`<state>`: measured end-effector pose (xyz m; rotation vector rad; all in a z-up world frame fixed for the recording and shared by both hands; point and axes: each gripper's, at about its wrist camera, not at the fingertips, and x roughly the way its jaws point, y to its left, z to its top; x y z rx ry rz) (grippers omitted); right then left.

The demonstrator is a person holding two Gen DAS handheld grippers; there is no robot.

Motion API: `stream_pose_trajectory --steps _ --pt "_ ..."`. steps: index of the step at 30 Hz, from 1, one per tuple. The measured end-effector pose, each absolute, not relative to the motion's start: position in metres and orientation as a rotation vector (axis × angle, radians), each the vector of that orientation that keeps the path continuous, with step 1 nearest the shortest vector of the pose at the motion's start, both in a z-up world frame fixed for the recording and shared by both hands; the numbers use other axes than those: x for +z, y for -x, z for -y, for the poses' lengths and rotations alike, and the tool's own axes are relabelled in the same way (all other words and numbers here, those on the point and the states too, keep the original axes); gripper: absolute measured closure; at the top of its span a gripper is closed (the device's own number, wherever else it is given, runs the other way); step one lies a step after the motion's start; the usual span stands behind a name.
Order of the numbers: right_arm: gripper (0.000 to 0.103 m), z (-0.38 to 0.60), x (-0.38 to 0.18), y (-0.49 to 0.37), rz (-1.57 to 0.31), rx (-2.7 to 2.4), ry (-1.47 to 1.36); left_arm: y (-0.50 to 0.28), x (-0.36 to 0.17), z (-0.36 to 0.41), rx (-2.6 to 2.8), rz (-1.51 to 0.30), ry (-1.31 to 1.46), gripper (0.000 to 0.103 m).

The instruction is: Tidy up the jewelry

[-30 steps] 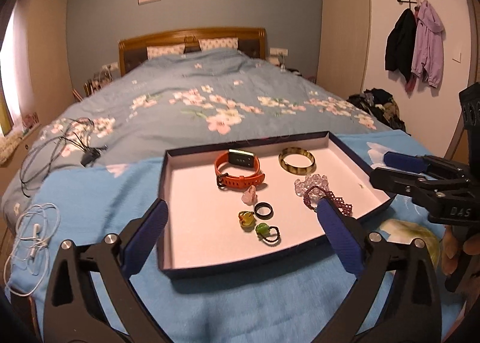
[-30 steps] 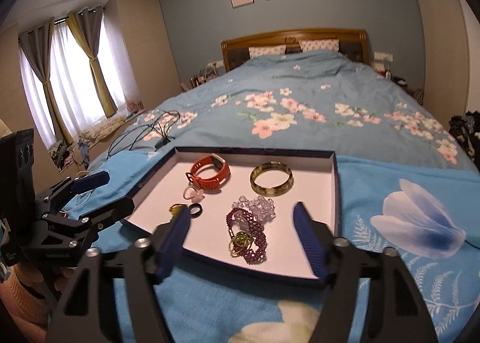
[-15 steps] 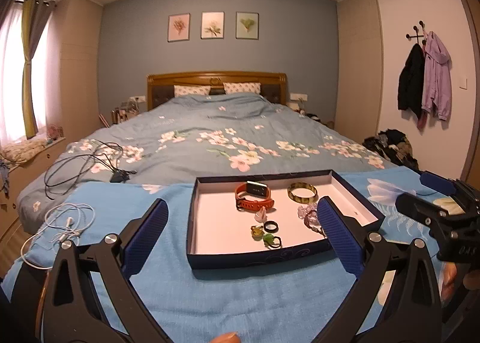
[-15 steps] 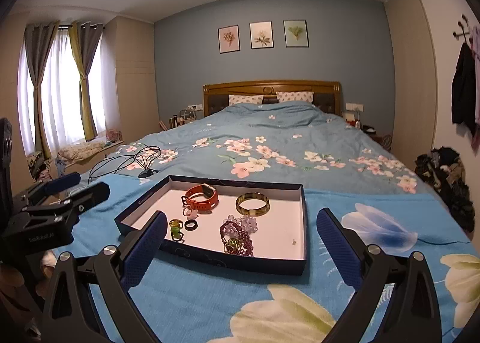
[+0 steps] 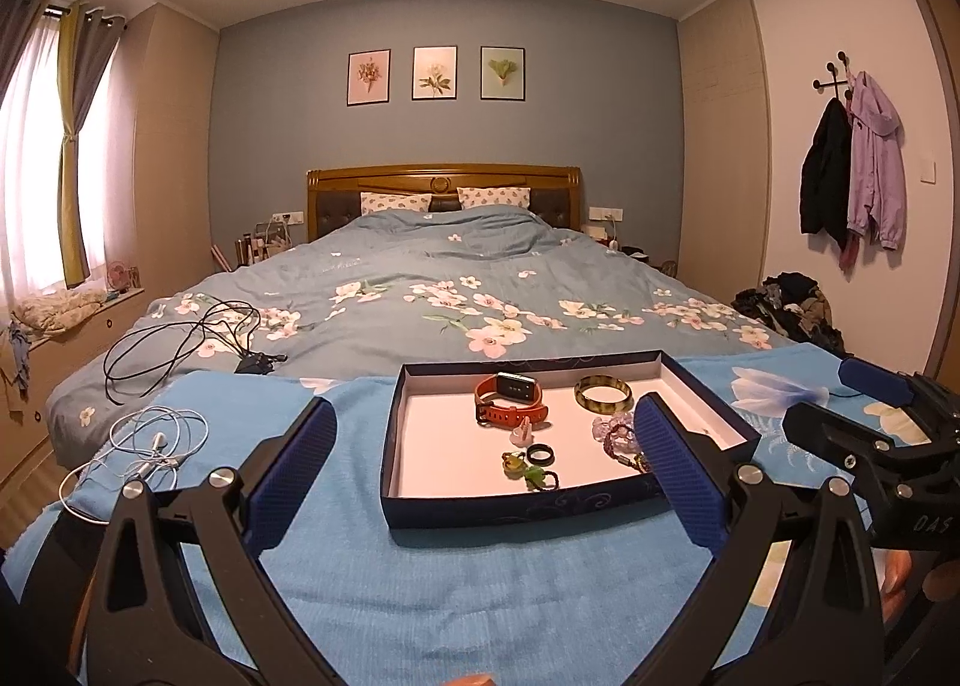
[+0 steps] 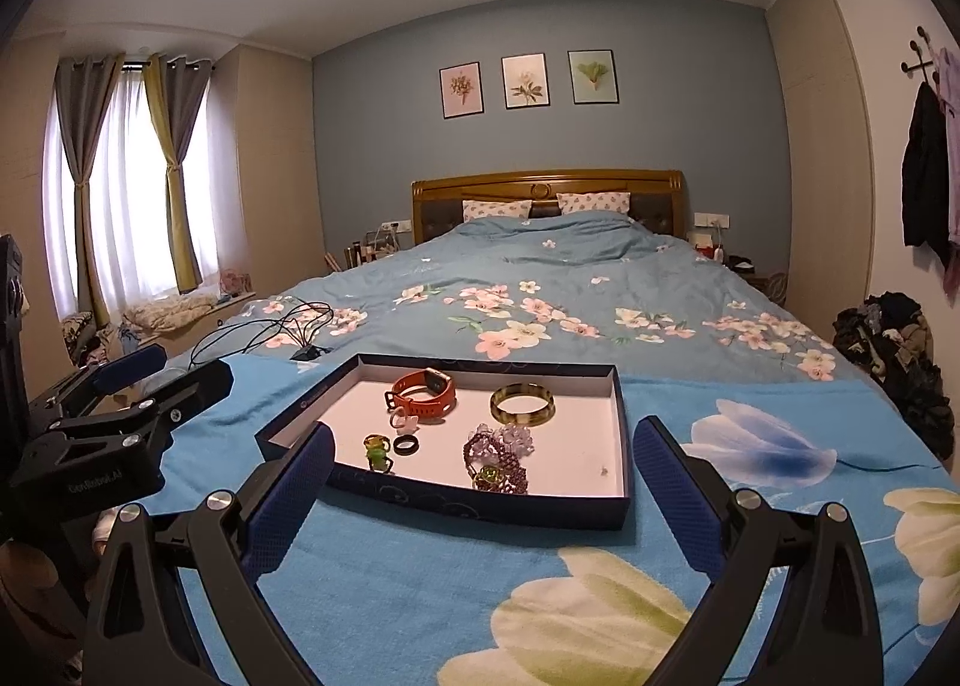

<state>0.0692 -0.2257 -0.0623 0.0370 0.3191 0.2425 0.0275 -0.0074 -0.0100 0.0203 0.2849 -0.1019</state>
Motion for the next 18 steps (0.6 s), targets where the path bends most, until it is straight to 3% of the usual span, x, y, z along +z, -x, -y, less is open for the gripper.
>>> stream_pose_trajectory --steps 18 --pt "0.007 0.2278 -0.061 -0.0646 -0.291 0.221 -0.037 -0.019 -0.0102 0.0113 -0.083 -0.241 -0.034 0.005"
